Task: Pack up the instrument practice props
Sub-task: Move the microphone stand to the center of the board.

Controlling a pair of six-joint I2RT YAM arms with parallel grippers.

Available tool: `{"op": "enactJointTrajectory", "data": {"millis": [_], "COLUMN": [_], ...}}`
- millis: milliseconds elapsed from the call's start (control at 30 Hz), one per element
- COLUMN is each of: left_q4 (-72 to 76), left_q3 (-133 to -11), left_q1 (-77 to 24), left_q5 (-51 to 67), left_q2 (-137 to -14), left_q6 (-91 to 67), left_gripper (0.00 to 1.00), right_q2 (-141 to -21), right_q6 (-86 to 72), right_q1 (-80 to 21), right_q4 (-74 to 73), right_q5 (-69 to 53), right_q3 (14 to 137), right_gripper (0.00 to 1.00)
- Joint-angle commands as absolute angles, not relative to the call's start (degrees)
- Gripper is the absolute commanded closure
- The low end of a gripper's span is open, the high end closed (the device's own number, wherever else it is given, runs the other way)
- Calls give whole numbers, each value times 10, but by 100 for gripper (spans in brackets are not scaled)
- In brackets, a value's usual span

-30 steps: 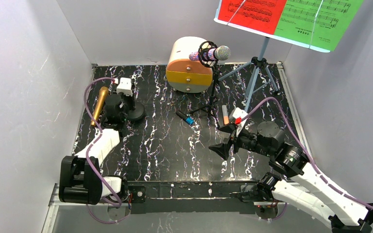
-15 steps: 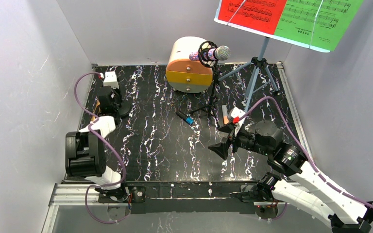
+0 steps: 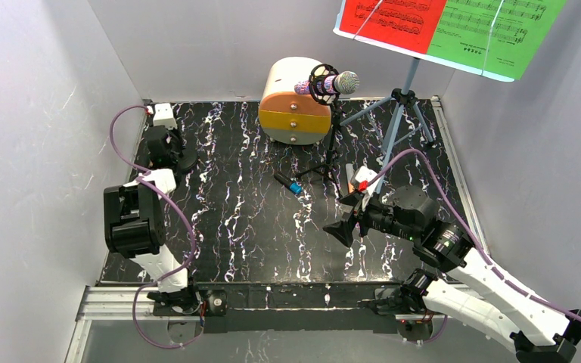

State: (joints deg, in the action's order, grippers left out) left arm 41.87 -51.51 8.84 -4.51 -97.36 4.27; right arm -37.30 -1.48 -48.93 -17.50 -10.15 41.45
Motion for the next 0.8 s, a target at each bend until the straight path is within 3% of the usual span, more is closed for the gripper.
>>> {"op": "enactJointTrajectory", "data": {"millis": [0, 67, 233, 400, 633, 767], "left_q4": [467, 467, 447, 393, 177, 99], "left_q3": [-537, -531, -516, -471, -456, -438], "left_q1": [91, 91, 91, 91, 91, 84], "left_q5": [-37, -22, 0, 0, 31, 31], "left_q2": [-959, -948, -907, -818, -628, -522], "left_q6": [72, 70, 31, -53, -157, -154], "left_gripper": [81, 58, 31, 16, 2, 2], "right_q2": [-372, -374, -387, -401, -460, -494], "right_q6": [-11, -12, -23, -39, -33, -24], "right_q1": [-493, -493, -493, -493, -493, -490], "right_q4": [-154, -148, -136, -135, -164, -149], "right_q5": [-96, -98, -109, -89, 37, 97], "right_q3": [415, 414, 414, 424, 474, 494], "right_gripper": [1, 1, 1, 1, 1, 1]}}
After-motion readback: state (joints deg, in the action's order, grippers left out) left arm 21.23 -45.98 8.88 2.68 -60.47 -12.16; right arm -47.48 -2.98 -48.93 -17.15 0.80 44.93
